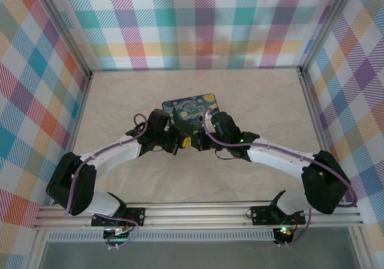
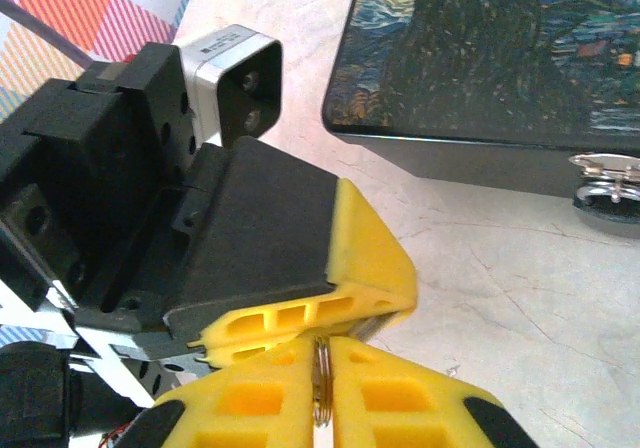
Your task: Unlock the padlock with the key
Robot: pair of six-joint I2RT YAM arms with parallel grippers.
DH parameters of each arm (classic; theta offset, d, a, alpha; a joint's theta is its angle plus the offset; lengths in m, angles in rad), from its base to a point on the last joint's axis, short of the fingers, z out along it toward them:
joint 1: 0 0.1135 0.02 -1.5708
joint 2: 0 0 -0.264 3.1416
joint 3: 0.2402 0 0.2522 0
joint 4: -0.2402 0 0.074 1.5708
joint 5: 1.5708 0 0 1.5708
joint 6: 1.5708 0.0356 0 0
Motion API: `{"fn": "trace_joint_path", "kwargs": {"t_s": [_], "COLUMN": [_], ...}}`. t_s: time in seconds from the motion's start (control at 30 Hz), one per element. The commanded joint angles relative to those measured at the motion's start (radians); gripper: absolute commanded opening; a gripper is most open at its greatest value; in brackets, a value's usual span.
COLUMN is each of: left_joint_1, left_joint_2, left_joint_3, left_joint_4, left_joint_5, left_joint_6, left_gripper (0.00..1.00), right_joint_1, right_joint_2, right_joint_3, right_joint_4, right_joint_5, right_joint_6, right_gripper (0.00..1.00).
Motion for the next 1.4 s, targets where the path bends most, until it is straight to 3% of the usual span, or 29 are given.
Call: {"fn": "trace_joint_path", "kwargs": {"t_s": [0.0, 0.17, 0.37, 0.6, 0.8, 1.37], "left_joint_1": [0.011, 0.011, 0.011, 0.011, 0.011, 0.006], "left_joint_2": [-0.028, -0.027, 0.001, 0.003, 0.008, 0.008], "left_joint_3": [0.017, 0.070, 0.078, 0.091, 0.102, 0.140], "left_joint_4": [-0.077, -0.206, -0.196, -0.207, -0.217, -0.270], "left_joint_5": [-0.025, -0.083, -0.055, -0.057, -0.053, -0.065], "left_joint_6": [0.055, 0.152, 0.152, 0.153, 0.158, 0.208], "left_gripper": [0.00, 0.00, 0.00, 0.00, 0.00, 0.00], "right_joint_1": [-0.014, -0.025, 0.006, 0.056, 0.084, 0.083], "right_joint_2": [-0.026, -0.047, -0.057, 0.025, 0.089, 0.106], "right_joint_3": [-0.029, -0.058, -0.032, 0.054, 0.095, 0.109], "right_joint_4": [-0.004, -0.003, 0.005, -0.045, -0.079, -0.116], "right_joint_5": [0.020, 0.008, -0.014, 0.015, 0.044, 0.093], "right_joint_6": [-0.011, -0.022, -0.120, -0.207, -0.231, -0.208], "right_gripper": [0.16, 0.32, 0.46, 0.54, 0.52, 0.20]}}
